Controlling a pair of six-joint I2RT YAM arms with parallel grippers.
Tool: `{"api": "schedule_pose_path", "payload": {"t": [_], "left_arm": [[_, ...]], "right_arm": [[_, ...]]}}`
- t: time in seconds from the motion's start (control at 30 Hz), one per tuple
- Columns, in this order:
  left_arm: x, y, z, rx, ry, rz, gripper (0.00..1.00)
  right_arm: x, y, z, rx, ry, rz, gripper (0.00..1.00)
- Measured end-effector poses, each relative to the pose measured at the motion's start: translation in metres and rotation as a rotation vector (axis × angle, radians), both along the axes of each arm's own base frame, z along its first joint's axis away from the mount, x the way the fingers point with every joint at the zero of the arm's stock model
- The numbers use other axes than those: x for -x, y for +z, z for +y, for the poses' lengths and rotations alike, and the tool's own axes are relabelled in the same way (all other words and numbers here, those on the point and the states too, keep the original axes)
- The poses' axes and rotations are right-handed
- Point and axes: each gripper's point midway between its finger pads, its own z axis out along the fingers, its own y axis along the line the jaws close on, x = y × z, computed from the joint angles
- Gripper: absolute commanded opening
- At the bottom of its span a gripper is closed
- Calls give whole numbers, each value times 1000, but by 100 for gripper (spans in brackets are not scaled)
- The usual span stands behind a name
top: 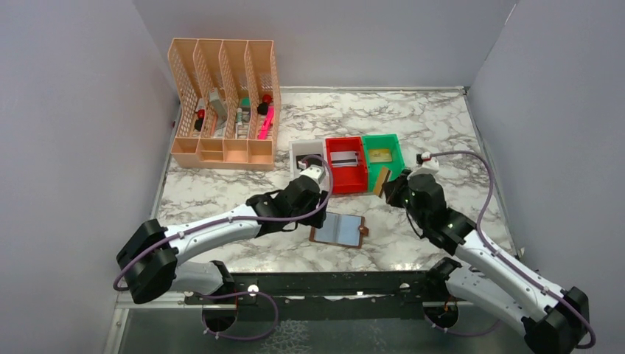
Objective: Take the credit cards out of the card holder
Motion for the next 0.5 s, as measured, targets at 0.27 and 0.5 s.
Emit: {"api": "schedule_pose_path", "payload": {"t": [0.27, 0.5], "left_arm": [[-24, 20, 45, -66, 107, -66, 79], [-53, 39, 105, -87, 261, -104, 84]], "right_arm": [[-32, -14, -13, 261, -52, 25, 1], [-61, -19, -11, 413, -32, 5, 1]]}}
